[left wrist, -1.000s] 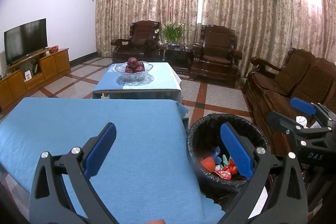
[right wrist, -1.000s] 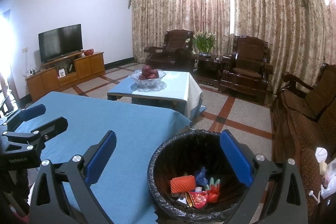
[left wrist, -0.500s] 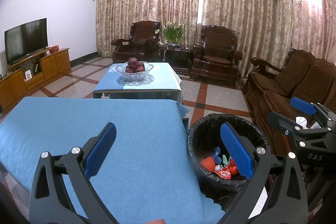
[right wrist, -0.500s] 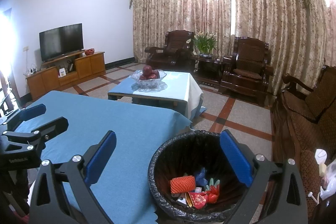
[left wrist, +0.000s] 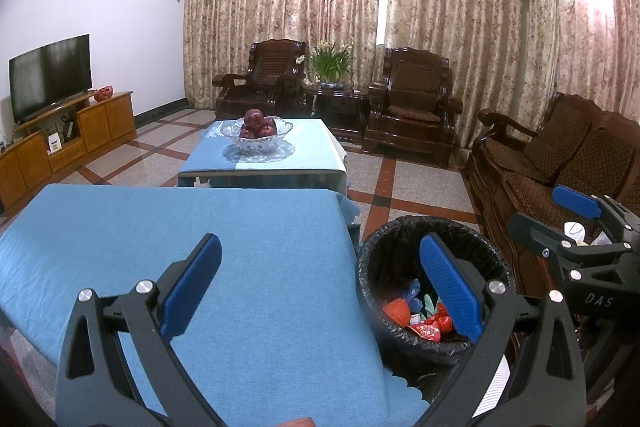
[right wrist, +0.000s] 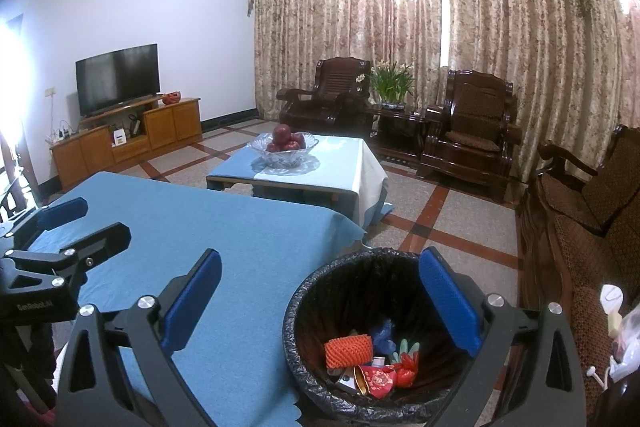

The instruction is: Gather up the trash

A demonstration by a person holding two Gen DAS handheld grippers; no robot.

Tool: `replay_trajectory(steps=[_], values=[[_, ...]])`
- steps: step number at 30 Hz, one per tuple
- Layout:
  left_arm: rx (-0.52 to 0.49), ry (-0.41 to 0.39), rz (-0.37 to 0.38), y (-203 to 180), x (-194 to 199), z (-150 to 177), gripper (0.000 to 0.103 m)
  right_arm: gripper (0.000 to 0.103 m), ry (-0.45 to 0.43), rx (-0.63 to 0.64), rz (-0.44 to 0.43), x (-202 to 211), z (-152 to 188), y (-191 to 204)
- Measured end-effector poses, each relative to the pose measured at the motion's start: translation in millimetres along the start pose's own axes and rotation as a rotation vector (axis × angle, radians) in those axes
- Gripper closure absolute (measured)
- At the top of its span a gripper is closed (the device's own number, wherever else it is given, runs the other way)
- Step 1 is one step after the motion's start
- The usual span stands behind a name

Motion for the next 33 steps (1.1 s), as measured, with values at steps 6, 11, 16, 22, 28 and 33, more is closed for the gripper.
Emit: replay_trajectory(steps=[6,11,16,22,28,33], values=[[0.001,0.0,-0.001,0.5,0.1,0.1,0.006,0.006,0.0,0.001,-0.002,-0.9,0.1,-0.3],[0.0,-0.001,-0.001,0.9,-0.2,0.0,0.006,0.006,0.0,0.002,-0.002,-0.9,0.9,1.2],[0.001,0.0,-0.001,1.0,0.1,0.1,0.006,0.006,0.005,0.002,-0.003,-1.8,3.2,3.1],[0.0,0.0,0.0,0.8,-0.1,0.4,0.006,0.006,0.004,0.004,-0.002,-2.0,3.0,3.4],[0.001,-0.001,0.0,0.9,0.0,0.3,0.006,0.006,0.004,0.003,-0.002,-2.0,3.2,4.1],[0.001,0.002,0.0,1.5,-0.2,0.6,0.006,0.006,0.004,0.004,-0.002,-2.0,3.2,4.8]])
Point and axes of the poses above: each gripper's, at about its wrist camera, not at the fingertips, and x roughly against the way its jaws point, y to its left, z to its underside, the point moved 10 cm from there along -x, roughly the way its jaws point, and after that the axes turned 1 degree about z, right-handed, at the moved point
